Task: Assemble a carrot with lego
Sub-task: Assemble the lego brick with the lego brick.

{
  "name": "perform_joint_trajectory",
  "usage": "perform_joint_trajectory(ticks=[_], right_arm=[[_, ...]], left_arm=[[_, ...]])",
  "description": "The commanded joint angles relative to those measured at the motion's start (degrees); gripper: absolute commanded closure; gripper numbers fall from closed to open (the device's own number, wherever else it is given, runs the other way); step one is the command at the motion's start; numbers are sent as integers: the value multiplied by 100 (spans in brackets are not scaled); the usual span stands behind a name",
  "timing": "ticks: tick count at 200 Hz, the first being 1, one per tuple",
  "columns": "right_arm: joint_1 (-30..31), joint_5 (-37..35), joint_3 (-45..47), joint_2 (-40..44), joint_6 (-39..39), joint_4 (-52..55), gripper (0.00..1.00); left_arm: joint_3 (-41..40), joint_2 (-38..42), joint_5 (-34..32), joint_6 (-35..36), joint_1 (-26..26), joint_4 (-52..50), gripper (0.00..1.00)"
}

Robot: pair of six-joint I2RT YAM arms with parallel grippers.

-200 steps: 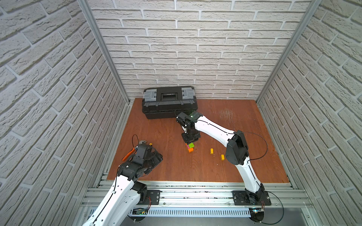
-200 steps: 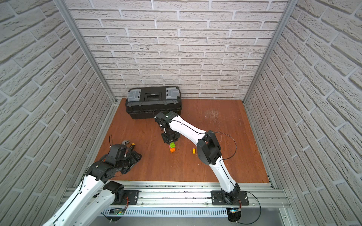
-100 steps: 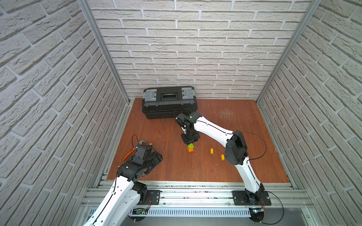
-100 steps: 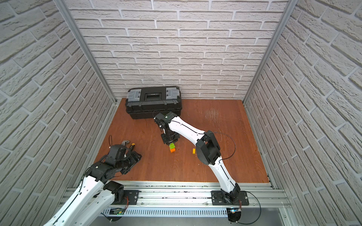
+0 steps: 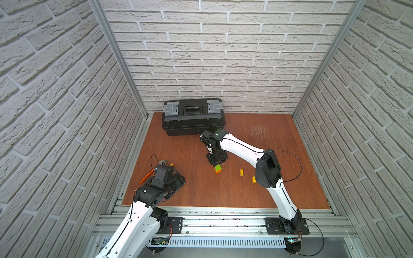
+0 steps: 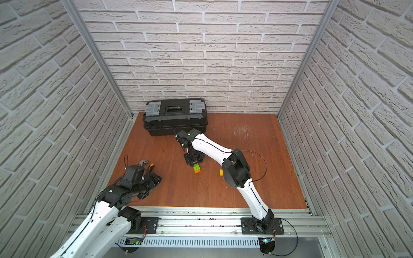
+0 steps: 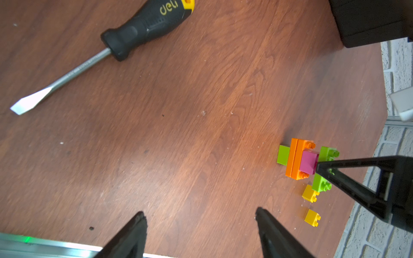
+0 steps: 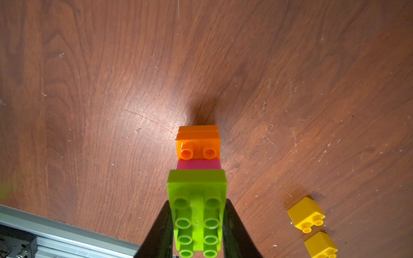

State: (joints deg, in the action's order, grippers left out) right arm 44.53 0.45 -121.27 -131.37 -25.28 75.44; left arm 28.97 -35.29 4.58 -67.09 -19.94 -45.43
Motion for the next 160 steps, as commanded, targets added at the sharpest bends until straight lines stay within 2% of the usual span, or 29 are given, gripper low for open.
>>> perform_joint_trajectory(ticks=[1, 105, 160], right_arm=[[55, -1, 113, -95, -59, -36, 87], [43, -1, -611, -578, 443, 460, 86], [48, 96, -516, -825, 614, 437, 86]], left_arm=[[-93, 54, 17, 4, 22, 53, 20], [-76, 9, 17, 25, 20, 87, 20], [-41, -72, 21, 59, 26, 139, 20]])
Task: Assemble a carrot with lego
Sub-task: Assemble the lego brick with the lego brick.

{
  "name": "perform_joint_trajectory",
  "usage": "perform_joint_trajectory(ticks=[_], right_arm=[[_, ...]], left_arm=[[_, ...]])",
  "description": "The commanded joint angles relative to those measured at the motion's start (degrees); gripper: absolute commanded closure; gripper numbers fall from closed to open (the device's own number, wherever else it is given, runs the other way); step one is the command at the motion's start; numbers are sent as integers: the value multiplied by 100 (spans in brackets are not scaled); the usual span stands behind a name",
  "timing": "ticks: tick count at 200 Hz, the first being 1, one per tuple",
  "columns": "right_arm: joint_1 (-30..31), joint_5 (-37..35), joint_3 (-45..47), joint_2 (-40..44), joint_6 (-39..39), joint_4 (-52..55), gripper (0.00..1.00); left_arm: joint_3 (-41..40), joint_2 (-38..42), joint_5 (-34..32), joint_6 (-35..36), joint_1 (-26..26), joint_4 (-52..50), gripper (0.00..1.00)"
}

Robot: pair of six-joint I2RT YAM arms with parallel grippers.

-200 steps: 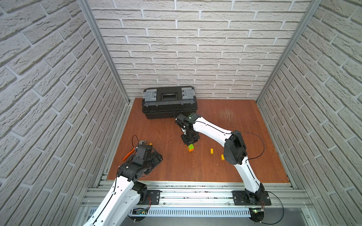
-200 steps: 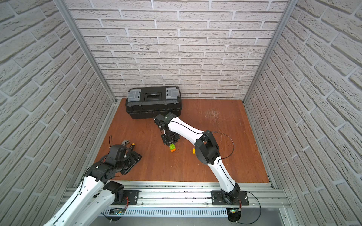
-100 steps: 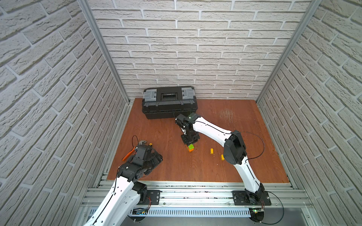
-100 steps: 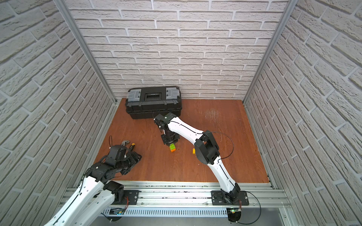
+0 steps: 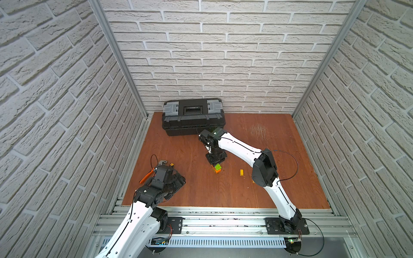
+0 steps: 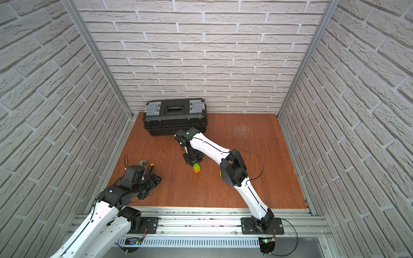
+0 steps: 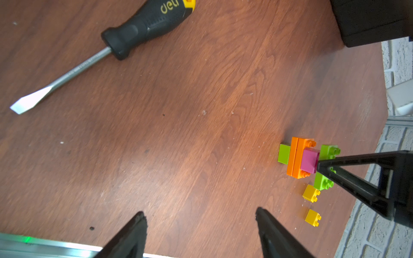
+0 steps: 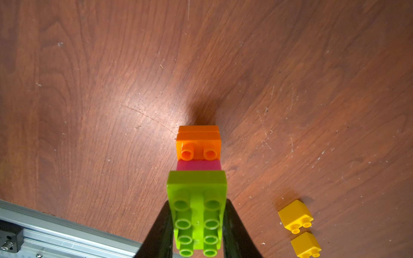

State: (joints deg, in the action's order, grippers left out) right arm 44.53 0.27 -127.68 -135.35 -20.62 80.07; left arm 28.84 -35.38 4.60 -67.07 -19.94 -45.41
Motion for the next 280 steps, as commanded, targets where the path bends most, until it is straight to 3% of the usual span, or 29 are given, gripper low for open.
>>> perform_joint_trajectory(ticks=[1, 92, 189, 280], right_arm=[[47, 113, 127, -427, 152, -27, 86], [45, 79, 209, -660, 235, -48, 77], [23, -88, -47, -443, 157, 95, 49], [-47, -80, -237, 120, 26, 216, 34]], left_arm=[[-28, -60, 17, 60, 26, 142, 20], [-69, -13, 15, 43, 19, 122, 20], [-80, 47, 19, 9, 24, 95, 20], [-70, 51, 6, 9, 26, 86, 20]])
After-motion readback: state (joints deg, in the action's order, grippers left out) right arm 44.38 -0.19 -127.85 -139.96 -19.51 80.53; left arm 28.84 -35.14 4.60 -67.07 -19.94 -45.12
